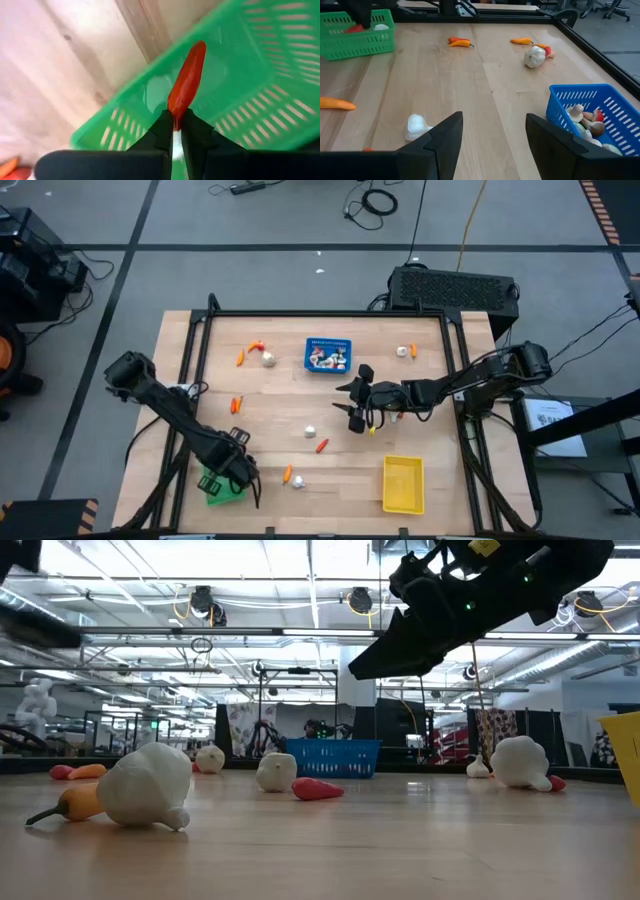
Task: Sort produce into baskets
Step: Remove the red chili pepper from the green bin into the table
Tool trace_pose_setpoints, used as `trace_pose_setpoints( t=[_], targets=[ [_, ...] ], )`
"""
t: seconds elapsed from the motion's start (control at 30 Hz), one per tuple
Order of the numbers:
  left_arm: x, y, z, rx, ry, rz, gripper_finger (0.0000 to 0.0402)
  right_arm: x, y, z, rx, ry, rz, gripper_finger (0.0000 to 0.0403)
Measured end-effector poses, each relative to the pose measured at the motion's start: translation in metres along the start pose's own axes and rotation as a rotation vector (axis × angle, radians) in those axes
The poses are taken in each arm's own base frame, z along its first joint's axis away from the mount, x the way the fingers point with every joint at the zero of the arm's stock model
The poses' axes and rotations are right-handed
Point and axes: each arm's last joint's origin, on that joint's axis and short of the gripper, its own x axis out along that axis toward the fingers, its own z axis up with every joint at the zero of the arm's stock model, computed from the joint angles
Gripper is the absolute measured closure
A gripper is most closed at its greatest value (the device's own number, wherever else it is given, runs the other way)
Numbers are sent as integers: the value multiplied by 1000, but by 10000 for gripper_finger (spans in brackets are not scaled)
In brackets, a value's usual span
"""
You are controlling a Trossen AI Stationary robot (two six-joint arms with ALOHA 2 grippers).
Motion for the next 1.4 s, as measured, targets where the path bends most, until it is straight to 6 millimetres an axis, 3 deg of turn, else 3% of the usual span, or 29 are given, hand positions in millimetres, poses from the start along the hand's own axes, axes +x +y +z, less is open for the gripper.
trace_pose_setpoints(
  t=[0.3,0.4,0.57,0.77,0.97,1.1,1.4],
  targets=[
    [-53,13,-16,-59,128,54,375,0,0,0,0,0,0,195],
    [-60,24,-10,14,64,150,375,0,0,0,0,1,0,195],
    [-59,49,30,202,-307,282,375,0,1,-4,26,39,17,195],
    [-51,89,69,174,-564,352,375,-3,6,-14,50,133,35,195],
    [-30,114,83,123,-550,285,365,-4,7,-16,39,157,36,195],
    [-18,116,88,133,-523,235,351,-4,7,-16,14,155,34,195],
    [-17,118,89,119,-518,272,308,-4,7,-16,-6,152,33,195]
  ],
)
